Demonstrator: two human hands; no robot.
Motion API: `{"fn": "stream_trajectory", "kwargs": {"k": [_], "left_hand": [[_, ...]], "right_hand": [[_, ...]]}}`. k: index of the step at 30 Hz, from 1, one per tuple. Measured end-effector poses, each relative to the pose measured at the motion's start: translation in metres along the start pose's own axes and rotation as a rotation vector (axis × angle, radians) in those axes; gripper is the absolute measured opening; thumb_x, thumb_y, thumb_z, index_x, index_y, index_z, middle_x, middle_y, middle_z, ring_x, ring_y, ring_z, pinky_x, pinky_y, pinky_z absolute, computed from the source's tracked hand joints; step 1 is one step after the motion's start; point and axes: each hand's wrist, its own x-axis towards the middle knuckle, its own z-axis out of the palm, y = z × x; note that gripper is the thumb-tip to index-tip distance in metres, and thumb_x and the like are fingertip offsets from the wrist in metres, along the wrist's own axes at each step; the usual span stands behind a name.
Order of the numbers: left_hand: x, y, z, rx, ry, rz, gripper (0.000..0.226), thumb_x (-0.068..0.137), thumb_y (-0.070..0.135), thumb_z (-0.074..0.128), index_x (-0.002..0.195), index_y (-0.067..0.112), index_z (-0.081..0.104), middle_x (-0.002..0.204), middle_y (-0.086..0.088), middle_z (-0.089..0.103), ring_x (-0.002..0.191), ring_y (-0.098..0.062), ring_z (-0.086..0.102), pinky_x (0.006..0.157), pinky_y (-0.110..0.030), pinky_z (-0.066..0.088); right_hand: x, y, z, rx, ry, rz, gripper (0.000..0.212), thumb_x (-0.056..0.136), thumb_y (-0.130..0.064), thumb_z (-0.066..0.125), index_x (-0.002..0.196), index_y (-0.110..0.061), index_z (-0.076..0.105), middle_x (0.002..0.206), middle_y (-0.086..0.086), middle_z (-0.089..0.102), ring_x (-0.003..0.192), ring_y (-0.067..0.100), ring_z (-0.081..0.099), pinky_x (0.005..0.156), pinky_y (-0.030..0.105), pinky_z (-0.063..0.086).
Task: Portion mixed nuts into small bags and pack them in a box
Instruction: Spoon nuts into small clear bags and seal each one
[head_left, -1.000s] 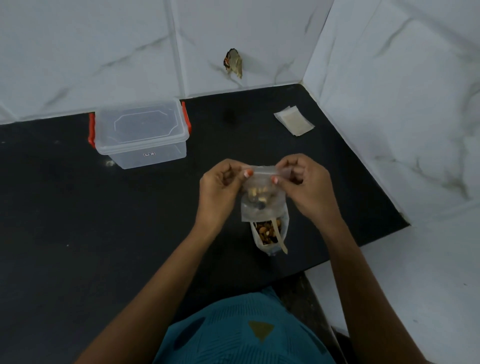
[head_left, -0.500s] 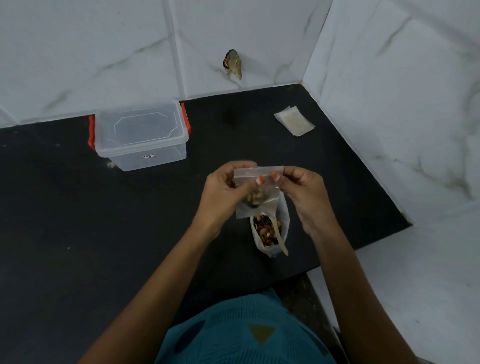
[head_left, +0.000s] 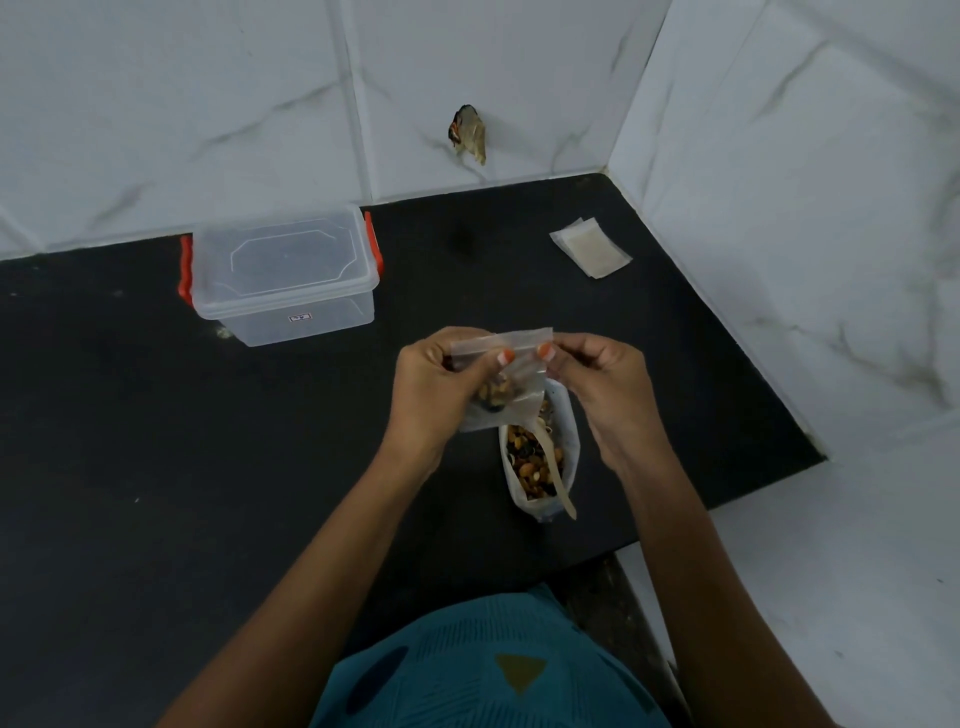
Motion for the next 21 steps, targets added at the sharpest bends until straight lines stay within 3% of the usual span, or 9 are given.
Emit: {"fn": "stream_trajectory", "kwargs": {"k": [6, 10, 16, 21], "left_hand": [[-0.0008, -0.0028, 0.003, -0.022, 0.015, -0.051, 0.013, 0.079, 0.011, 0.066, 0.088, 0.02, 0.063, 0.089, 0.006, 0.067, 0.083, 0.0, 0.065, 0.069, -0.012, 0.051], [0.0017, -0.0008, 0.0005, -0.022, 0.025, -0.061, 0.012, 0.08, 0.012, 0.065, 0.09, 0.019, 0.063, 0.088, 0.005, 0.067, 0.082, 0.001, 0.065, 0.067, -0.01, 0.05], [-0.0001, -0.0012, 0.0021, -0.007, -0.034, -0.043, 0.013, 0.079, 0.012, 0.066, 0.088, 0.021, 0.063, 0.091, 0.005, 0.066, 0.084, 0.002, 0.064, 0.072, -0.012, 0.051], [-0.0007, -0.0022, 0.0025, -0.054, -0.06, -0.055, 0.017, 0.079, 0.009, 0.064, 0.093, 0.02, 0.063, 0.096, 0.004, 0.066, 0.087, 0.001, 0.065, 0.071, -0.011, 0.05]], "right_hand": [[-0.0009, 0.0014, 0.0078, 0.011, -0.005, -0.032, 0.014, 0.086, -0.005, 0.057, 0.086, -0.016, 0.066, 0.088, -0.002, 0.068, 0.087, 0.012, 0.066, 0.079, 0.027, 0.054], [-0.0002, -0.0009, 0.0039, 0.176, -0.144, 0.077, 0.012, 0.085, -0.014, 0.057, 0.085, -0.022, 0.066, 0.091, -0.001, 0.07, 0.095, 0.018, 0.065, 0.088, 0.037, 0.051], [0.0036, 0.0009, 0.0048, -0.02, -0.106, 0.003, 0.012, 0.084, -0.011, 0.061, 0.094, -0.01, 0.067, 0.093, 0.004, 0.069, 0.089, 0.012, 0.065, 0.076, 0.022, 0.054], [0.0048, 0.0039, 0.0073, -0.032, -0.033, -0.046, 0.011, 0.085, -0.004, 0.058, 0.09, -0.01, 0.065, 0.093, 0.004, 0.067, 0.089, 0.013, 0.064, 0.076, 0.022, 0.054]]}}
